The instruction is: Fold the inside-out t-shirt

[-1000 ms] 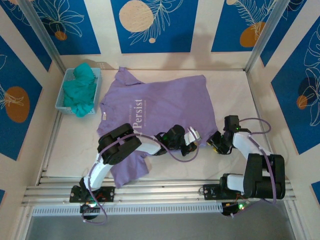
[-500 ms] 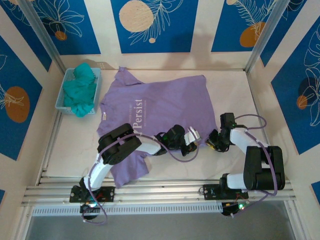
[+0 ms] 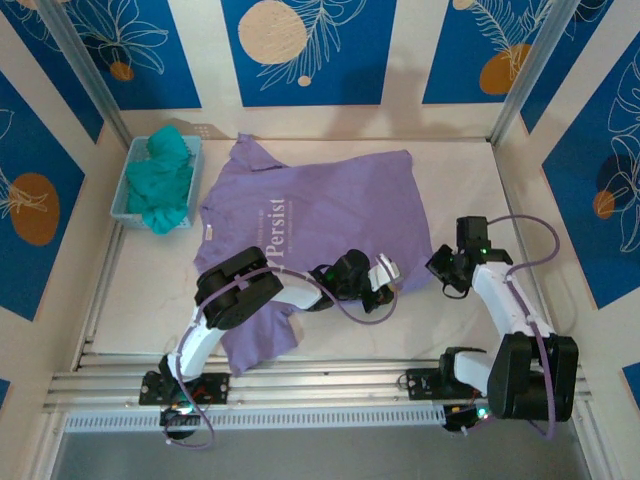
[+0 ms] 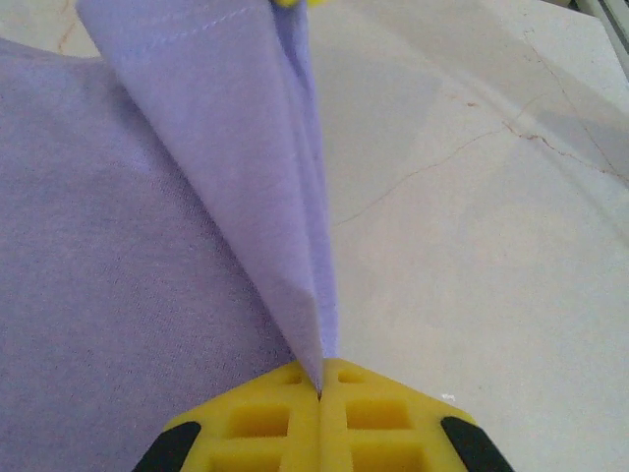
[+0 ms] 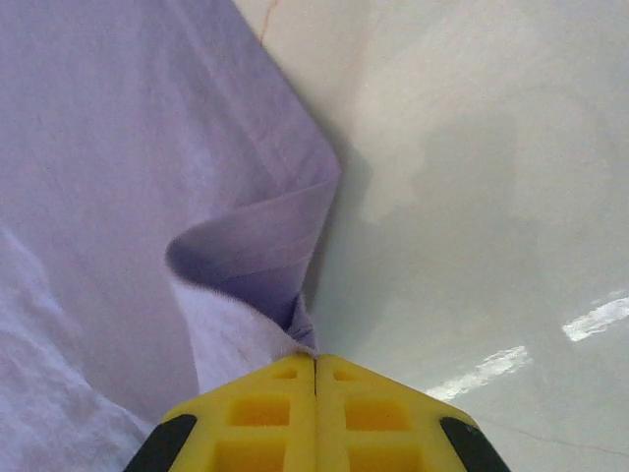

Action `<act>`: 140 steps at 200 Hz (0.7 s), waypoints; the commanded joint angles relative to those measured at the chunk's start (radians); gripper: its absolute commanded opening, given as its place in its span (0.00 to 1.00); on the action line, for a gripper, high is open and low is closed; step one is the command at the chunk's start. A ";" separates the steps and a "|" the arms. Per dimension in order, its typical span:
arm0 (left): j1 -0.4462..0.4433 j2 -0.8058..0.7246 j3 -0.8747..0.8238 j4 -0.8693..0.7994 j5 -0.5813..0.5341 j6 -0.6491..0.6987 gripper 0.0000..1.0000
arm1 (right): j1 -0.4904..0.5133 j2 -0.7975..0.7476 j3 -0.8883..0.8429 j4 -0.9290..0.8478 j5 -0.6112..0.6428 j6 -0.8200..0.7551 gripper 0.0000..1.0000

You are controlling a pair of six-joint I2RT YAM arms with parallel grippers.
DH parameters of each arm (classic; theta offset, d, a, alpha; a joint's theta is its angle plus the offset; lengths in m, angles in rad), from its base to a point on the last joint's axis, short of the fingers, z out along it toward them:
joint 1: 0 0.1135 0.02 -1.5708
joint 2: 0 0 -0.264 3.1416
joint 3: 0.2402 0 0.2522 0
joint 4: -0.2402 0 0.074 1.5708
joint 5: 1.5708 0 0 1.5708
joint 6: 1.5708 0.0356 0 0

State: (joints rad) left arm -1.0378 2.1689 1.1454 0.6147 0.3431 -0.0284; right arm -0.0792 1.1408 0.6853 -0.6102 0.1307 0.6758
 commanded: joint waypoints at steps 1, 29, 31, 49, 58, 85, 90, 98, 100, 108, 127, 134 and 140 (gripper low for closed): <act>0.004 0.028 0.024 0.025 0.051 -0.017 0.00 | -0.023 -0.019 0.025 -0.045 0.022 -0.032 0.01; 0.002 0.030 0.036 0.016 0.059 -0.023 0.08 | -0.031 -0.017 0.026 -0.039 0.012 -0.038 0.00; 0.003 0.028 0.036 0.016 0.058 -0.025 0.09 | -0.031 -0.017 0.025 -0.039 0.013 -0.038 0.00; 0.003 0.009 0.022 0.024 0.053 -0.029 0.25 | -0.031 -0.018 0.020 -0.039 0.006 -0.036 0.00; 0.004 -0.009 0.008 0.031 0.051 -0.036 0.35 | -0.031 -0.022 0.014 -0.039 0.003 -0.035 0.00; 0.027 -0.103 -0.064 0.062 0.049 -0.102 0.51 | -0.023 -0.046 -0.022 -0.024 -0.022 -0.018 0.00; 0.036 -0.127 -0.087 0.068 0.041 -0.126 0.54 | -0.019 -0.053 -0.032 -0.019 -0.026 -0.014 0.00; 0.053 -0.171 -0.124 0.061 0.012 -0.170 0.56 | -0.013 -0.067 -0.047 -0.008 -0.033 -0.007 0.00; 0.059 -0.185 -0.133 0.056 0.002 -0.183 0.56 | -0.012 -0.069 -0.051 -0.004 -0.036 -0.007 0.00; 0.078 -0.242 -0.170 0.006 -0.045 -0.228 0.56 | -0.001 -0.082 -0.064 0.013 -0.049 -0.007 0.00; 0.102 -0.405 -0.264 -0.224 -0.210 -0.280 0.56 | 0.043 -0.104 -0.069 0.054 -0.075 -0.023 0.00; 0.100 -0.466 -0.292 -0.332 -0.270 -0.287 0.56 | 0.061 -0.108 -0.063 0.067 -0.077 -0.032 0.00; 0.101 -0.520 -0.314 -0.434 -0.316 -0.305 0.55 | 0.077 -0.107 -0.055 0.073 -0.077 -0.041 0.00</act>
State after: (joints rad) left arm -0.9508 1.8286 0.9016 0.4953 0.2382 -0.2317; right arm -0.0505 1.0561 0.6250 -0.5953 0.0982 0.6559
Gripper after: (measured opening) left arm 0.557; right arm 0.042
